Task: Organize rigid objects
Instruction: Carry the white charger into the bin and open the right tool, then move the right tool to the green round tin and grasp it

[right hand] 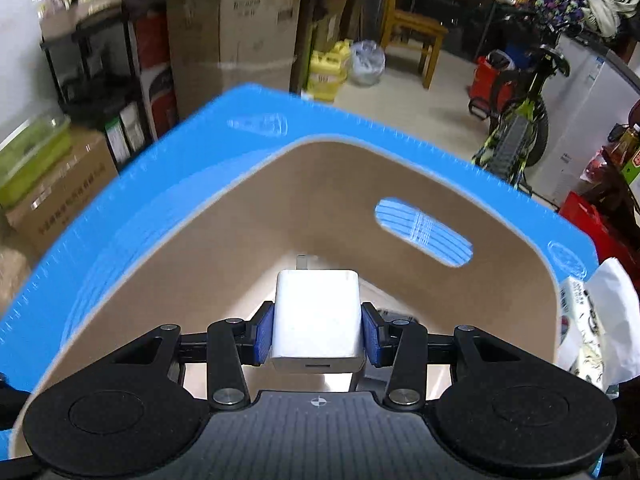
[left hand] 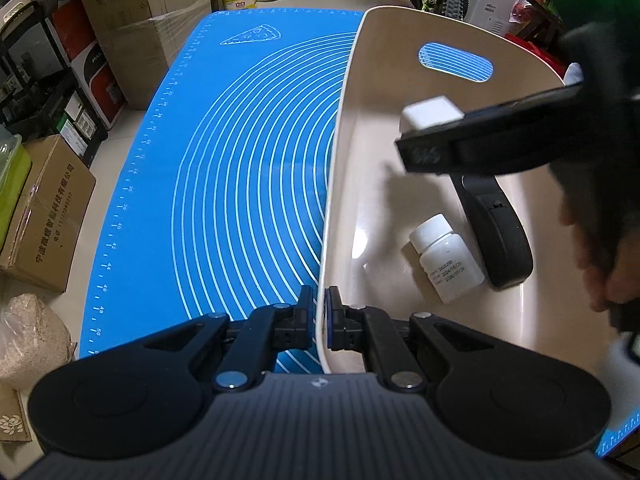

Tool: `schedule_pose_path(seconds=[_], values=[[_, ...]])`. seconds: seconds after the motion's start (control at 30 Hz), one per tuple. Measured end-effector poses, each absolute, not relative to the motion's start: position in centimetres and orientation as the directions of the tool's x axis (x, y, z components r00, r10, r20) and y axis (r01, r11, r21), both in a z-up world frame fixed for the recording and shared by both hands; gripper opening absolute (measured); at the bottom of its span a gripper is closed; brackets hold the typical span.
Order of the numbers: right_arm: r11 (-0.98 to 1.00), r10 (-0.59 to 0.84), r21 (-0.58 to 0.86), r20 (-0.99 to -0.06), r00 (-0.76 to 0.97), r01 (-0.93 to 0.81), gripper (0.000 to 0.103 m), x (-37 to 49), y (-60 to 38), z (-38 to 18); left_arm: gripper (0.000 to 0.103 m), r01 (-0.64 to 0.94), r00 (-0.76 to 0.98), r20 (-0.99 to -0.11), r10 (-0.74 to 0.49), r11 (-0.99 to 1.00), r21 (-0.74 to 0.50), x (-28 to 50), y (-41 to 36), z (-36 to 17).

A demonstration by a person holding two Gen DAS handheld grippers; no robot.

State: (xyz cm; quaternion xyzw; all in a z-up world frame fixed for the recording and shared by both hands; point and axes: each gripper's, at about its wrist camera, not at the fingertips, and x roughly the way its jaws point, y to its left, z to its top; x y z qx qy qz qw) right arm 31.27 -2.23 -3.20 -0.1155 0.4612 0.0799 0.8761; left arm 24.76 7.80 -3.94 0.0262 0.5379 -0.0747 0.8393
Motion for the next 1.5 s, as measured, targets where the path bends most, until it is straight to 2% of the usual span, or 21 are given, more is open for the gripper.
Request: schedule_pose_path(seconds=[0.37, 0.77, 0.8, 0.9, 1.03, 1.5], values=[[0.958, -0.022, -0.154, -0.879, 0.476, -0.24, 0.051, 32.6, -2.0, -7.5, 0.008, 0.155, 0.41, -0.907, -0.102, 0.987, -0.04, 24.8, 7.7, -3.8], [0.955, -0.032, -0.167, -0.879, 0.476, -0.244, 0.051, 32.9, -1.7, -7.8, 0.008, 0.155, 0.41, -0.907, -0.102, 0.987, -0.041, 24.8, 7.7, -3.8], [0.955, -0.034, -0.169, -0.878, 0.477, -0.242, 0.057, 33.0, -1.8, -7.8, 0.008, 0.155, 0.41, -0.907, -0.102, 0.987, -0.041, 24.8, 7.7, -3.8], [0.956, -0.032, -0.168, -0.876, 0.482, -0.242, 0.06, 32.9, -1.9, -7.6, 0.008, 0.155, 0.41, -0.906, -0.102, 0.987, -0.04, 24.8, 7.7, -3.8], [0.96, -0.018, -0.155, -0.864, 0.503, -0.232, 0.069, 32.6, -2.4, -6.5, 0.008, 0.154, 0.41, -0.906, -0.101, 0.987, -0.04, 24.8, 7.7, -3.8], [0.981, 0.022, -0.112, -0.75, 0.662, -0.16, 0.082, 25.6, -9.8, 3.7, 0.008, 0.157, 0.412, -0.906, -0.096, 0.987, -0.033, 24.8, 7.8, -3.7]])
